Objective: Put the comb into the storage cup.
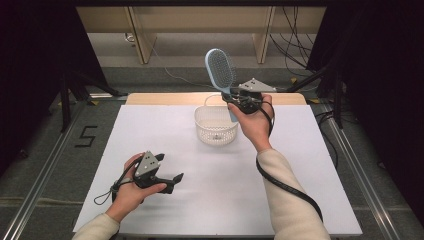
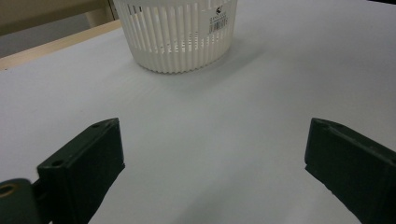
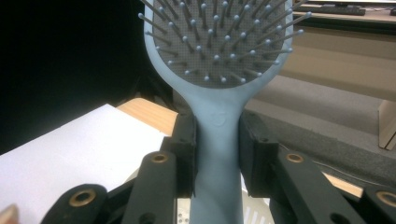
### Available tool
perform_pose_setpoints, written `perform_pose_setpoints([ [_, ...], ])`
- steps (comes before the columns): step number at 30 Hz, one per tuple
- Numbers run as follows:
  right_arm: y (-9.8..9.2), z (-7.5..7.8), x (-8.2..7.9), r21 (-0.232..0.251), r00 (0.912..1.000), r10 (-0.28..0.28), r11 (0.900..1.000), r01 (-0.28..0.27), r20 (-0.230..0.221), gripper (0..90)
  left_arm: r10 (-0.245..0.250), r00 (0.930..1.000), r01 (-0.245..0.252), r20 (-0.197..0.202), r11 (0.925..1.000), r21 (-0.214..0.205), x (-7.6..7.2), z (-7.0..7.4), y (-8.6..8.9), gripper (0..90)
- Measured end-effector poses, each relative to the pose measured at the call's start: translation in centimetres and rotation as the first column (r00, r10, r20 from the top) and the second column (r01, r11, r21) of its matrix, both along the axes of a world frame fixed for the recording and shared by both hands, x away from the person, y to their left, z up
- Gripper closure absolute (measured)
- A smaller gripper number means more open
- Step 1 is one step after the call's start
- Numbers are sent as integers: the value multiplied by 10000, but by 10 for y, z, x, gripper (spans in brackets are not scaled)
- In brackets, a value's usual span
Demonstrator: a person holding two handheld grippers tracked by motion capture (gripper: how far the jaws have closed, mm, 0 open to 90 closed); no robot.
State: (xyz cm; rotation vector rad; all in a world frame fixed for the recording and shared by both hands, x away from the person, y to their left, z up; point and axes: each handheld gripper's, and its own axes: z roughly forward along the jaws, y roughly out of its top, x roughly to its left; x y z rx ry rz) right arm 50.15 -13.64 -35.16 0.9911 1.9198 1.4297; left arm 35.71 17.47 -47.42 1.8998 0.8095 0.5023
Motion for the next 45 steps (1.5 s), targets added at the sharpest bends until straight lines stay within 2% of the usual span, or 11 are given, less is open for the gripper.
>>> perform_pose_setpoints([
  [45,12,-9,22,-30,9993,-266,9996,265,-254,702,-75,10000,75,-28,10000,15,0,0,0,41],
])
